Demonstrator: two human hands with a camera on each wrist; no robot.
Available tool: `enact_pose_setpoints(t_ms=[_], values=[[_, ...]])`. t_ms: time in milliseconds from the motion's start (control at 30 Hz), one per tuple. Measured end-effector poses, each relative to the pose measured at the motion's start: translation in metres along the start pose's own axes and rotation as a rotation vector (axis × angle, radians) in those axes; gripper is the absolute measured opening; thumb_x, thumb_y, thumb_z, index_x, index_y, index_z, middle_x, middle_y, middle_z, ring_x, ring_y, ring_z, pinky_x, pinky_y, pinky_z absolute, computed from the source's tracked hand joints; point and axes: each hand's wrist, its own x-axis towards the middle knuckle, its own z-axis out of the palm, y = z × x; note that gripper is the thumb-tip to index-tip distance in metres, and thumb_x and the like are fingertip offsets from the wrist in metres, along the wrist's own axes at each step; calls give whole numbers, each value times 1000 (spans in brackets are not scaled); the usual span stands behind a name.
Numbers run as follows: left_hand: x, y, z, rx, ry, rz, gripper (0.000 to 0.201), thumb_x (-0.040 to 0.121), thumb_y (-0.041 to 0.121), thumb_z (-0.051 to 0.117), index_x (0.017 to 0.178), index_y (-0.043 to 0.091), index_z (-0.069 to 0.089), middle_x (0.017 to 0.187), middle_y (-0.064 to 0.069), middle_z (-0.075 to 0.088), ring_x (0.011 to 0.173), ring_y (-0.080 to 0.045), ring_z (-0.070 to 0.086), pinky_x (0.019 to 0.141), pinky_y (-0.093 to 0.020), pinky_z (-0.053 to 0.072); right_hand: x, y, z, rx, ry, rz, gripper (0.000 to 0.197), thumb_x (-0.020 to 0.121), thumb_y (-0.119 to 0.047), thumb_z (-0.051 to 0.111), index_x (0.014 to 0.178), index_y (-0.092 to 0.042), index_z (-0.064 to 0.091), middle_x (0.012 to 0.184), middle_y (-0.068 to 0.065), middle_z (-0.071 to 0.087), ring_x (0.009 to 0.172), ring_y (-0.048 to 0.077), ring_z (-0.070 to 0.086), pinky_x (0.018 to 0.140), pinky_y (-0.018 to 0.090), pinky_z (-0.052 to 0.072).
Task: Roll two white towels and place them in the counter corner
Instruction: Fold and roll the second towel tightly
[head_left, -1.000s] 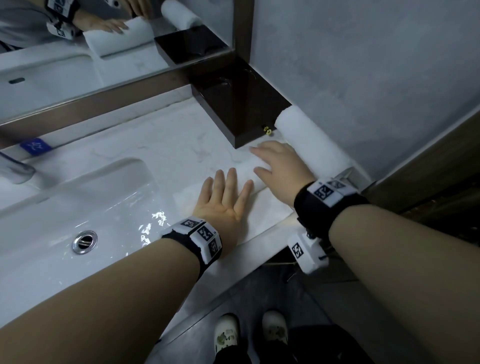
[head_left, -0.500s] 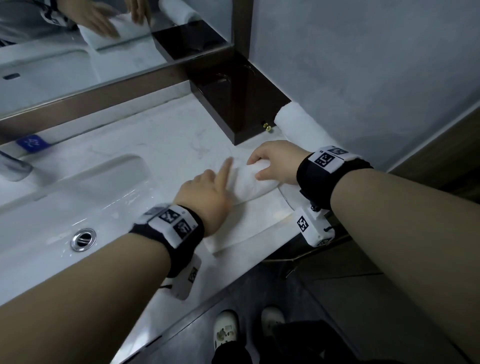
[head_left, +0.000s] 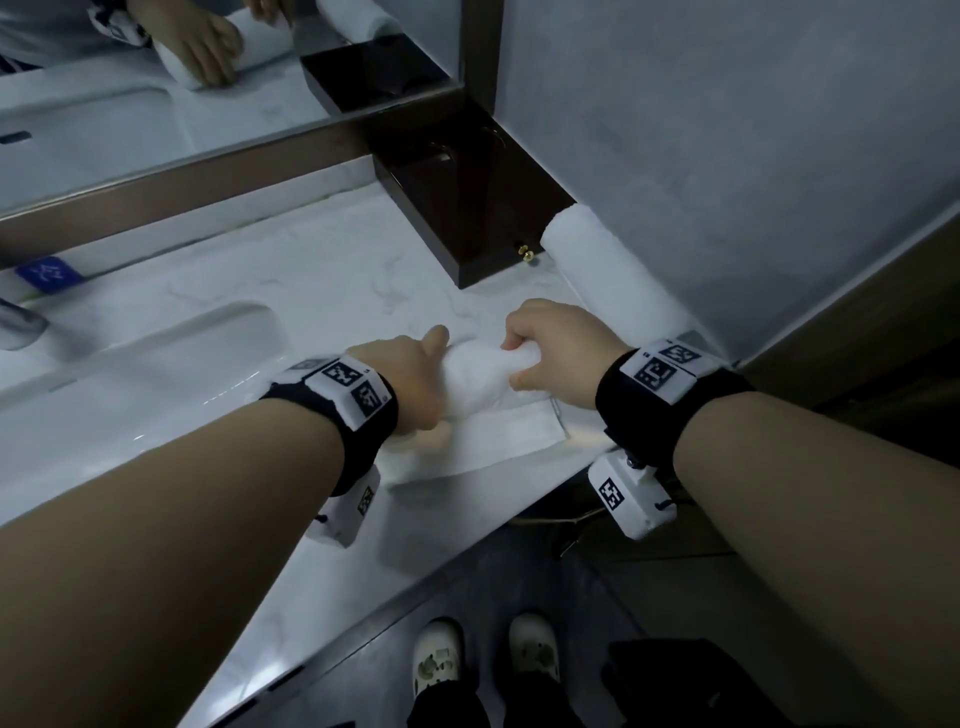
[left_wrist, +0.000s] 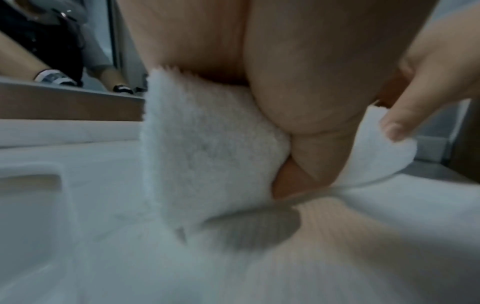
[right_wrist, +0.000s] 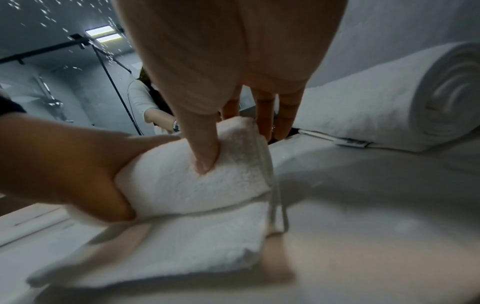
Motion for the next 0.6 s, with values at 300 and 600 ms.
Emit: enact_pose_setpoints(t_ms=[300, 600], values=[[1, -3, 23, 230, 233, 161, 60, 76, 36, 64, 124, 34, 28, 111, 6, 48, 101, -21, 51, 79, -37, 39, -7, -9, 5, -65, -13, 137, 47, 71, -75, 47, 105, -43, 48, 110, -14, 50, 107, 18, 38, 87, 37, 31], [-21, -8, 47, 241, 406, 221, 76, 69, 50, 65, 134, 24, 35, 120, 1, 51, 104, -25, 53, 91, -40, 39, -2, -19, 17, -150, -315, 110, 65, 81, -73, 48, 116, -19, 52, 117, 4, 53, 109, 28, 49, 93, 41, 39]])
